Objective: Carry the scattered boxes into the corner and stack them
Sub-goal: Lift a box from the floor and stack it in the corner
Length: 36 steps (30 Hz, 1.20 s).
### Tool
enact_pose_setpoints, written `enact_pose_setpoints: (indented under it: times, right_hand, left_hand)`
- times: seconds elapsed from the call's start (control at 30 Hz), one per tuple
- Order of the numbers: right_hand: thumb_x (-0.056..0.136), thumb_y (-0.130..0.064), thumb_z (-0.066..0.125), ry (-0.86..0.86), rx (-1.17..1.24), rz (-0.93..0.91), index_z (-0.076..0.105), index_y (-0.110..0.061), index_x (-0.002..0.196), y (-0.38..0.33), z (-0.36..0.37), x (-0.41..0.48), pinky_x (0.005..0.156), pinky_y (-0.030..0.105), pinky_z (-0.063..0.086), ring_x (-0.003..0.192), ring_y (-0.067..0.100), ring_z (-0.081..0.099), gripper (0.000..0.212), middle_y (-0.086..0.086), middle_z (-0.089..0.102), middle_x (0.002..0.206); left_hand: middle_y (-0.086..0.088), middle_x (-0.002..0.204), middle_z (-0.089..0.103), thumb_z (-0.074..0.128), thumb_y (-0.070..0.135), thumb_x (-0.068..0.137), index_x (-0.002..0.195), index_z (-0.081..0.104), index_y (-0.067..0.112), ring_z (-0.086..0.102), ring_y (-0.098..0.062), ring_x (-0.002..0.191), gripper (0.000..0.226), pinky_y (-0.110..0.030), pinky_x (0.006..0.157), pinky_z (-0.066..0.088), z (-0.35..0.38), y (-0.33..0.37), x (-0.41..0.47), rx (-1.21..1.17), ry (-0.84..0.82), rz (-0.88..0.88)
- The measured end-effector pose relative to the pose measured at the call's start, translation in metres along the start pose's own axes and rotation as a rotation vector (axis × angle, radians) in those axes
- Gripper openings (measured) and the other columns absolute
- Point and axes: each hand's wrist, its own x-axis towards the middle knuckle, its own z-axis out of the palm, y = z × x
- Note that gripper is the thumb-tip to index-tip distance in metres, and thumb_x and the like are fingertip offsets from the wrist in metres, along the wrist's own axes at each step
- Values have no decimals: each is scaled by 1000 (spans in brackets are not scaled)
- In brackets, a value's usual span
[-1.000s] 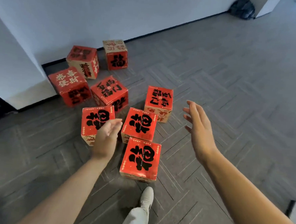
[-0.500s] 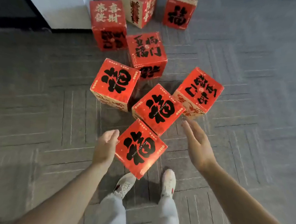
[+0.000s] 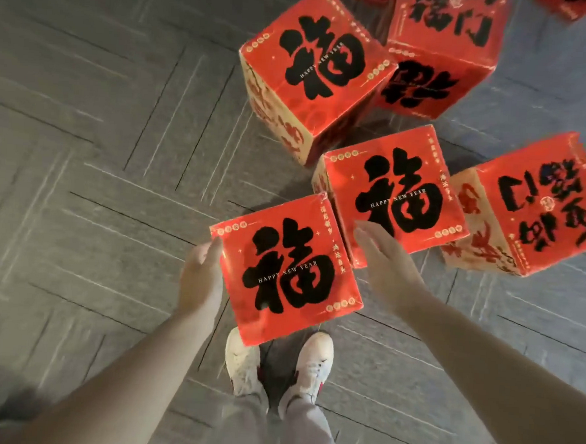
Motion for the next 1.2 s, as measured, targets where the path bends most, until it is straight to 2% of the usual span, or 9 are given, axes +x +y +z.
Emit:
enact_pose_setpoints:
  times: [0.1,0.27,0.43,0.6,0.77,0.87,0.97,1.1,1.2]
  right_hand:
    - [105,-54,42,-13,6,84,55,-36,145,30,20,39,116,44,39,132,12,52,46,-13,60,139]
    - [105,-46,46,-19,-67,136,52,-35,148,61,56,89,114,43,39,133,17,52,44,-12,58,138]
    - [86,-58,44,2,-183,67,44,-33,154,74,81,100,120,55,36,144,21,44,73,-5,49,154]
    - [102,-34,53,61,-215,91,34,-26,161,76,86,102,120,47,26,149,26,29,63,1,31,160]
    - [78,-62,55,88,-124,214,48,-24,150,65,88,99,112,55,43,135,29,51,82,3,55,143]
    - [91,-45,63,50,13,211,64,-26,128,61,85,87,91,42,52,111,21,66,41,-2,70,119]
    - [78,-64,60,51,24,158,62,-35,136,47,82,71,106,53,48,124,23,58,64,-1,59,134]
    - [75,-60,59,68,126,38,66,-35,112,-16,67,39,97,48,48,110,26,55,45,10,54,126]
    - [69,-61,61,49,211,-45,67,-44,117,-89,38,6,103,52,52,112,28,65,52,13,63,128]
  left_hand:
    - [11,129,50,47,54,108,153,47,24,51,-16,129,54,-49,120,38,11,-34,33,-59,22,-96]
    - [0,152,58,43,79,89,147,54,28,55,-22,138,79,-52,121,37,31,-73,79,-57,-11,-117]
    - [1,169,34,40,48,111,164,31,27,34,-22,155,58,-46,123,26,43,-81,92,-122,4,-145]
    - [3,169,35,41,46,112,163,34,30,33,-21,155,54,-46,123,26,40,-73,94,-133,-3,-99]
    - [0,158,51,49,59,100,152,49,30,51,-27,141,59,-55,119,36,31,-66,93,-145,-10,-146]
    - [8,150,51,49,43,109,156,46,25,48,-21,139,50,-45,115,35,19,-63,80,-135,-1,-117]
    - [3,162,45,56,38,107,160,41,28,43,-22,149,56,-48,123,30,-4,-51,60,-194,47,-117]
    - [2,154,56,64,41,99,149,52,37,52,-24,142,52,-57,120,36,-45,6,16,-301,109,-58]
    - [9,145,58,61,33,104,146,55,37,52,-19,137,43,-51,119,36,-82,81,-31,-371,124,33]
